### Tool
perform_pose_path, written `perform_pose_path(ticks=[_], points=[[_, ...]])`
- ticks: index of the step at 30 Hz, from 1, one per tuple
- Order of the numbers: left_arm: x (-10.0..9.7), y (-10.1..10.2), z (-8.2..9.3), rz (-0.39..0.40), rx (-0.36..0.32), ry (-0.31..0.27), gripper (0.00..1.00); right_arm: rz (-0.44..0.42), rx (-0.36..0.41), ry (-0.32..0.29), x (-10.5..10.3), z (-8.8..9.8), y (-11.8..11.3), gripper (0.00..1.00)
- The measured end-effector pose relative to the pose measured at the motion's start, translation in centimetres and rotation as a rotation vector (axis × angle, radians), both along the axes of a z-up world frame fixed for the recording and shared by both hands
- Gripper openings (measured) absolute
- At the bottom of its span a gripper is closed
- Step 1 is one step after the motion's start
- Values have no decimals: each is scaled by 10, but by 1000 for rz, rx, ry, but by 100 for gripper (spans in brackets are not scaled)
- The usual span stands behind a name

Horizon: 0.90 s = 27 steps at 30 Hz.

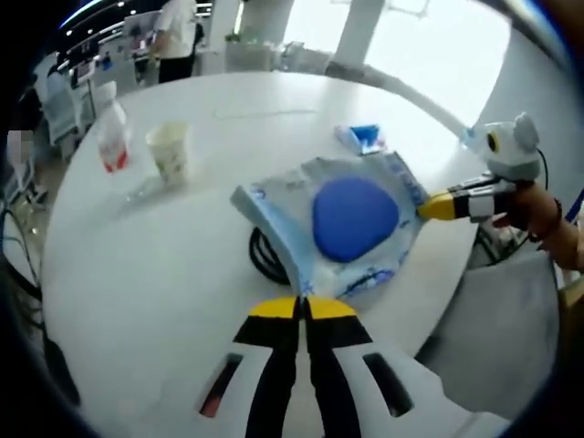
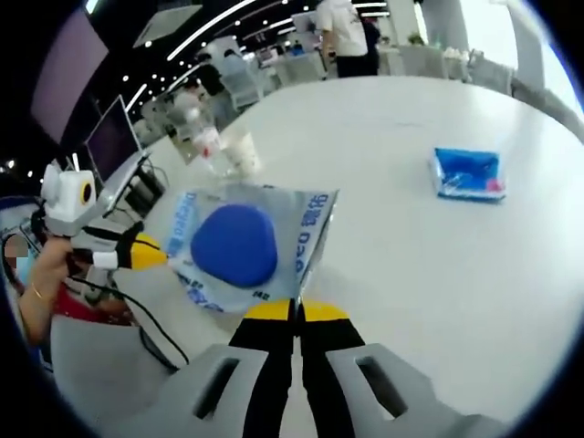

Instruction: Arrange the tabletop items into an orderly group along one side of the table until the central work area is clear of visible clutter.

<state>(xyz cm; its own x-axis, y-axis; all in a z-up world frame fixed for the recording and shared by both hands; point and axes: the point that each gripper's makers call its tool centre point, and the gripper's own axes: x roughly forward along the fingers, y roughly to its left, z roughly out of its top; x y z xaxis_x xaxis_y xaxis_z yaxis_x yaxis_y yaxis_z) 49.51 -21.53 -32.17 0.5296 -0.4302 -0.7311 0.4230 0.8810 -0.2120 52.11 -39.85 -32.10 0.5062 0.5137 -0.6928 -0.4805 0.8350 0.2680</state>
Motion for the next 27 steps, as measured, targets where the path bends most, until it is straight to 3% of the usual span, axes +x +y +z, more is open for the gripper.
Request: perform_pose_path(ticks=[7, 17, 27], points=[[23, -6, 11, 2, 3, -33, 0, -19, -5, -29, 19, 9, -6, 2], [71, -10, 13, 61, -35, -38, 0, -61, -17, -96, 75, 23, -9, 2], [119, -7, 3, 128, -74, -25, 0, -123, -5, -81, 127, 11, -9, 2]])
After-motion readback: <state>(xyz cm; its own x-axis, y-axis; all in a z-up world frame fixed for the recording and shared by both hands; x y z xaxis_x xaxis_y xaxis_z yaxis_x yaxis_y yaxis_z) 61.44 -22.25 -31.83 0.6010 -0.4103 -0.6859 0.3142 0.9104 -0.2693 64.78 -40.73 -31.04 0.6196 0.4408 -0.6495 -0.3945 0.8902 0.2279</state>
